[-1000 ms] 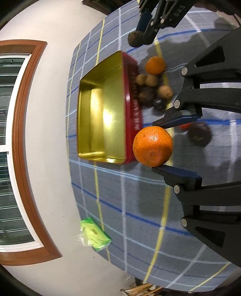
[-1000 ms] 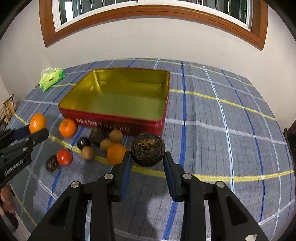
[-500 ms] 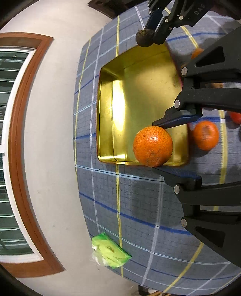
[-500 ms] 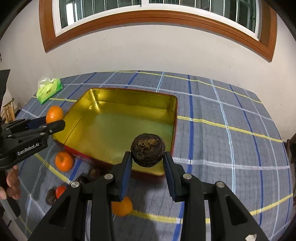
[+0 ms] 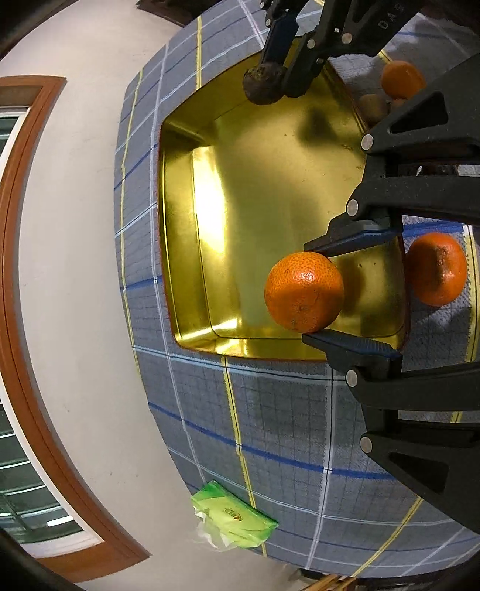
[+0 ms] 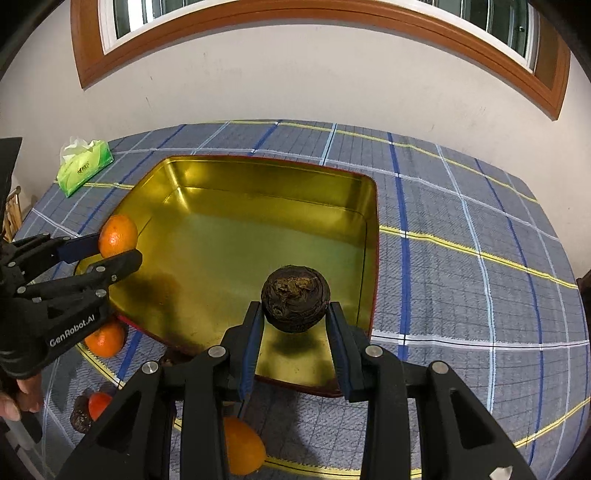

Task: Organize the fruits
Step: 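Lower both fruits into the tin and open both tools, then withdraw both open tools from the tin back toward the fruits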

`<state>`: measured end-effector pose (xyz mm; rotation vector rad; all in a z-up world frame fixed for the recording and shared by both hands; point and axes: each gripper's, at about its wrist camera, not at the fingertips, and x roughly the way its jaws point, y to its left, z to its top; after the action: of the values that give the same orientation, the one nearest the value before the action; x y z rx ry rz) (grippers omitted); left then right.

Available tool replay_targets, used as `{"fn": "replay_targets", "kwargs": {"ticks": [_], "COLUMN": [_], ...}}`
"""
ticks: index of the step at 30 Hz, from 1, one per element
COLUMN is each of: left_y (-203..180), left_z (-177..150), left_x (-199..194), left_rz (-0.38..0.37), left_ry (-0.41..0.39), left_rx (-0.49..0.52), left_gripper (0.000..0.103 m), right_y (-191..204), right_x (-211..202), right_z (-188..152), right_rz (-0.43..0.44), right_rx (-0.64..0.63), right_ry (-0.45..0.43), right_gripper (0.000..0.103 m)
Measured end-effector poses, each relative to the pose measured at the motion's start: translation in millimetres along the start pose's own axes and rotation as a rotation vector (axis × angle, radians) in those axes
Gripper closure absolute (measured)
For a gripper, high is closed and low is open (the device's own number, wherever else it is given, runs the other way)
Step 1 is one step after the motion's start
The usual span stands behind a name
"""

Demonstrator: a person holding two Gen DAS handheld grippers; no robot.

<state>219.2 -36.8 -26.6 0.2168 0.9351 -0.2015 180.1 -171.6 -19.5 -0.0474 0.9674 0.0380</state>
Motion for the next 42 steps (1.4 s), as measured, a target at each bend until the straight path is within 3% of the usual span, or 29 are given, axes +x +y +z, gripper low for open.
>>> {"fn": "replay_targets", "kwargs": {"ticks": [5, 24, 27, 33, 42], "left_y": [3.2, 0.7, -0.3, -1.1, -6.0], "left_z": [-2.4, -5.3, -5.2, -4.8, -6.1], "left_x": [5.9, 1.9, 2.3, 0.4, -30.9], "left_rz": [-0.027, 0.003, 0.007, -0.009, 0.006], "left_ry": [0.038, 0.048, 0.047, 0.039, -0.031], "left_rx": [-0.052, -0.08, -0.079, -0.082, -0.071], "left_gripper": [0.062, 0.061, 0.06, 0.052, 0.051], "right_y": [1.1, -4.0, -4.0, 2.3, 7.9], "right_x": [3.0, 1.2, 1.4, -1.0, -28.3], "right_z": [-1.8, -3.0, -2.4, -1.2, -4.6], "right_rz": [-0.005, -0.014, -0.007, -0.001, 0.008], "right_rx": [-0.003, -0.003, 0.0, -0.003, -0.023], "right_ry": [0.015, 0.018, 0.018, 0.014, -0.032], "right_gripper": [0.071, 0.07, 0.068, 0.051, 0.05]}}
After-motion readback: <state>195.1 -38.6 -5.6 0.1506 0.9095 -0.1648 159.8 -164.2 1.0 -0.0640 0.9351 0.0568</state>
